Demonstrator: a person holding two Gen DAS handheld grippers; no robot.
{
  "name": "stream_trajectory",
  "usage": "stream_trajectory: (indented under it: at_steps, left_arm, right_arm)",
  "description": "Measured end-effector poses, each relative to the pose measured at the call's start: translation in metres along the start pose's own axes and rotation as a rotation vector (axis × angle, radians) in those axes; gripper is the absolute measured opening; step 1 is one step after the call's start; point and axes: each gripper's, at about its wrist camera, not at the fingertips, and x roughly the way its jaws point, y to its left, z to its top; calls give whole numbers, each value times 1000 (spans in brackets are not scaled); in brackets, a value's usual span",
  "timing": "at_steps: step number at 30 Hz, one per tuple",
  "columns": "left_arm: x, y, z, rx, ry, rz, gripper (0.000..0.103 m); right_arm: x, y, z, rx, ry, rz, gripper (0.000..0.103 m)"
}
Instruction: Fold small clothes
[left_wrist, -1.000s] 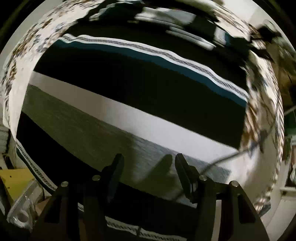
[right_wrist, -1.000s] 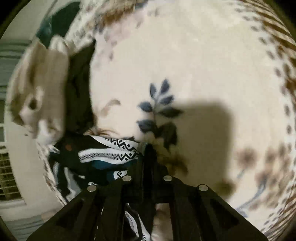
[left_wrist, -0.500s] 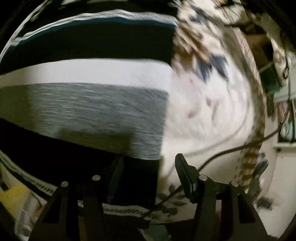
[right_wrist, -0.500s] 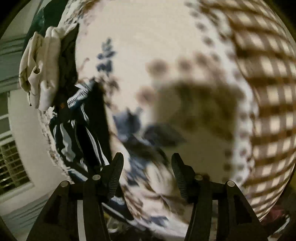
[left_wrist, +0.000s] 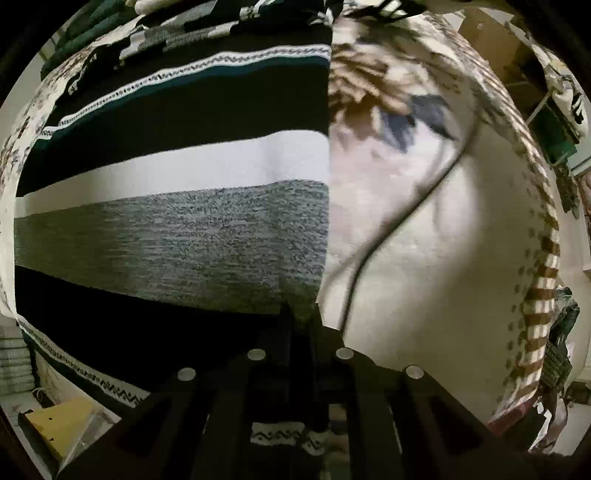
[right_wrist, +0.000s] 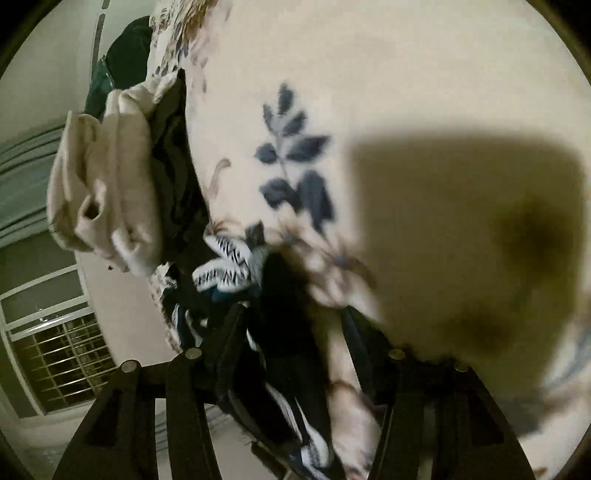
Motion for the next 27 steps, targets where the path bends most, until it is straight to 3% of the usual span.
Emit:
stream_trajectory:
  at_steps: [1,5,7,11,12,15,17,18,19,27]
  left_arm:
    - [-2,-1,-1,-4,-2,-1,5]
    - [-12,9,-6,-28,-8,-10,5]
    - [-18,5,-3,-20,-16,-11,5]
    - [-16,5,-5,-24,-15,-23,5]
    - [-16,9,-6,-33,-14,-29,5]
    - [-11,18,-2,-63,-20,-47,5]
    - [-12,20,-2,-75,-28,-57,5]
    - [-19,26,-5,-82,-34,-64,5]
    - [-26,32,-8,-94,-38,-74,5]
    - [-89,97,4,-247,-115,-129,5]
  right_arm:
    - [4,6,-1,-26,-13,-21,9]
    - [1,34,-9,-139,-69,-172,7]
    - [-12,33,-8,-114,-101,-207,6]
    - [3,34,-6,-115,-80,-254,8]
    - [5,31,-4,-111,-63,-248,9]
    - [8,22,5,-54,-2,-172,37]
    - [3,14,7,-21,9,-128,38]
    - [2,12,6,-14,8,-123,28]
    - [1,13,5,-16,-1,-143,10]
    - [-18,76,-21,-168,-35,-235,8]
